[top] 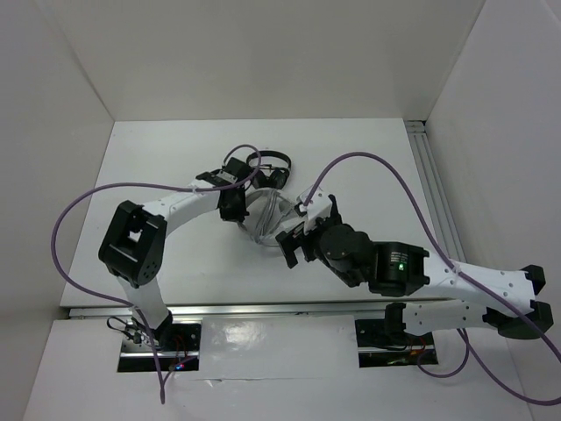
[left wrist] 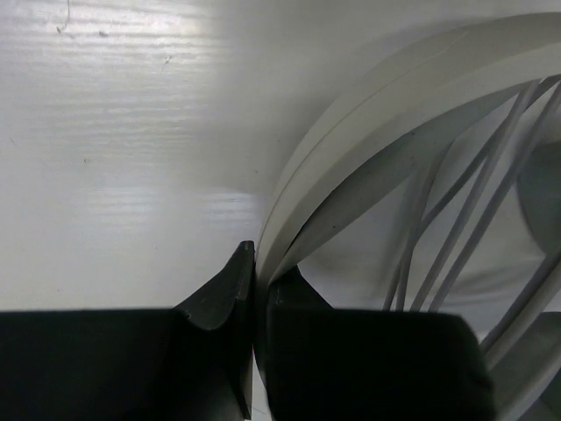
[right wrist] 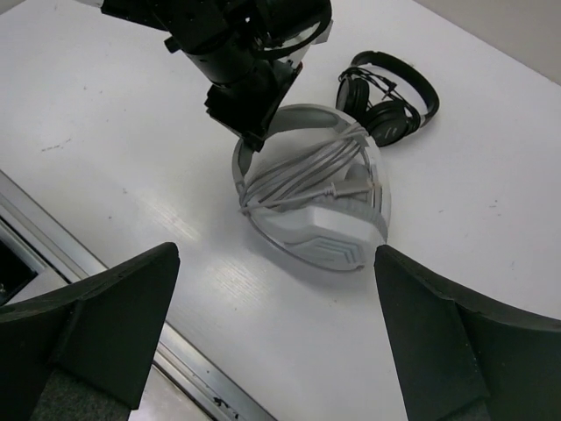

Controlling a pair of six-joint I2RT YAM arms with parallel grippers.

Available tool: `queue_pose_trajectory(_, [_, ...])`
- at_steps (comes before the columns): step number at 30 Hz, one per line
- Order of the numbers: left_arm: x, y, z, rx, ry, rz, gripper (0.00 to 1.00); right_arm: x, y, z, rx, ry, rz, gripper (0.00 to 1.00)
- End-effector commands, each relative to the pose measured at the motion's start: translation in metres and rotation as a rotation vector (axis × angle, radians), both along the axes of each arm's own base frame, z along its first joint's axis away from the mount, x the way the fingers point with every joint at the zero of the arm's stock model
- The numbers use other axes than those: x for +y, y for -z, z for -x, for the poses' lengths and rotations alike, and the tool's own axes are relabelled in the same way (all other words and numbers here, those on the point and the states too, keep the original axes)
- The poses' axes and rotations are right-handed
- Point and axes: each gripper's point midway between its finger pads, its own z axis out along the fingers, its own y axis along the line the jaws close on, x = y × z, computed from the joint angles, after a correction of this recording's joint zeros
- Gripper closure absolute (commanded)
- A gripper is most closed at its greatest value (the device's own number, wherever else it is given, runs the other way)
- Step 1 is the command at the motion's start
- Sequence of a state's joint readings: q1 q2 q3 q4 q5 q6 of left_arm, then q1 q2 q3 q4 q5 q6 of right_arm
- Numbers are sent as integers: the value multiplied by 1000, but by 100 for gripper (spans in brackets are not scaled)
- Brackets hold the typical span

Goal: Wrap the headphones

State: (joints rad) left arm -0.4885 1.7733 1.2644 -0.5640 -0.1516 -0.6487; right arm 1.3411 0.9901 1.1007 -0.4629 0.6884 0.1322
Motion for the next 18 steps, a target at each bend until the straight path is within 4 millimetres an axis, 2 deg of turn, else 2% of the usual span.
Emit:
queue_pose_trajectory(1, [3, 5, -16, -55, -93, 58, 100, 3, -3, 4, 15, -22, -58, 0])
queue_pose_trajectory(4, [9, 31, -8, -3, -117, 47, 100, 3, -6, 7, 22, -31, -76, 0])
queue_pose_trajectory(5, [9, 34, -6, 0, -126, 50, 98, 3, -6, 7, 22, -31, -76, 0])
queue_pose_trajectory(7, [9, 50, 2, 31, -118, 54, 91, 5, -7, 10, 35, -52, -85, 0])
queue_pose_trajectory(9, [9, 55, 6, 42, -122, 65, 84, 7, -7, 12, 46, -61, -94, 0])
queue_pose_trajectory(10, [11, 60, 11, 50, -122, 60, 75, 8, -5, 14, 52, -72, -86, 0])
queue_pose_trajectory(11, [9, 62, 13, 59, -128, 75, 72, 10, -4, 16, 64, -88, -93, 0])
queue_pose_trajectory(14, [7, 60, 22, 51, -114, 91, 59, 13, -13, 19, 73, -107, -123, 0])
queue_pose_trajectory(17, [10, 47, 29, 24, -132, 117, 50, 15, -22, 21, 77, -114, -153, 0])
queue_pose_trajectory(18, [8, 30, 25, -18, -137, 146, 50, 17, -22, 23, 83, -129, -154, 0])
